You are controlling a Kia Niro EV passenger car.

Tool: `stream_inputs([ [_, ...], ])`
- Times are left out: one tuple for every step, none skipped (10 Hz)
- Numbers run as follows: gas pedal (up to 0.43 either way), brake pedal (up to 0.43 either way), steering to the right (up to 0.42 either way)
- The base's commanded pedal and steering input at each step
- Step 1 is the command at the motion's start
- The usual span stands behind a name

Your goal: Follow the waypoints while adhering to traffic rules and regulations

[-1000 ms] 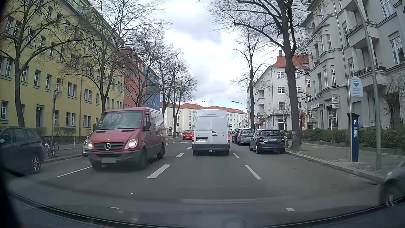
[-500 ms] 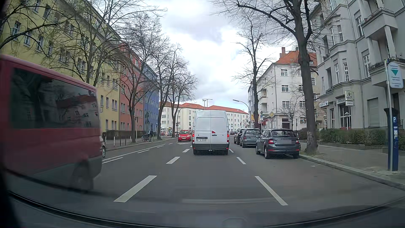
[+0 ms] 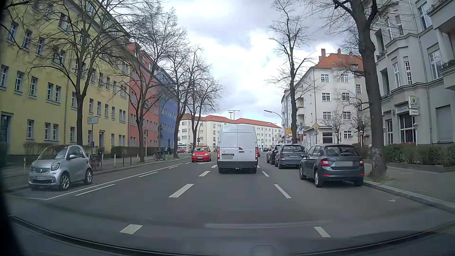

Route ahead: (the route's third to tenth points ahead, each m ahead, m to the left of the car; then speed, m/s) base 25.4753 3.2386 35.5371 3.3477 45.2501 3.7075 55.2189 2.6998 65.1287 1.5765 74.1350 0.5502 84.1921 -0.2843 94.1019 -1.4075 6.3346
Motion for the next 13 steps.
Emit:
stream_inputs([
  [0.24, 0.037, -0.009],
  [0.24, 0.037, -0.009],
  [0.228, 0.037, -0.009],
  [0.22, 0.037, -0.009],
  [0.197, 0.037, -0.009],
  [0.177, 0.037, -0.008],
  [0.169, 0.037, -0.008],
  [0.157, 0.037, -0.008],
  [0.15, 0.037, -0.008],
  [0.15, 0.037, -0.008],
  [0.138, 0.037, -0.008],
  [0.138, 0.037, -0.006],
  [0.13, 0.037, -0.006],
])
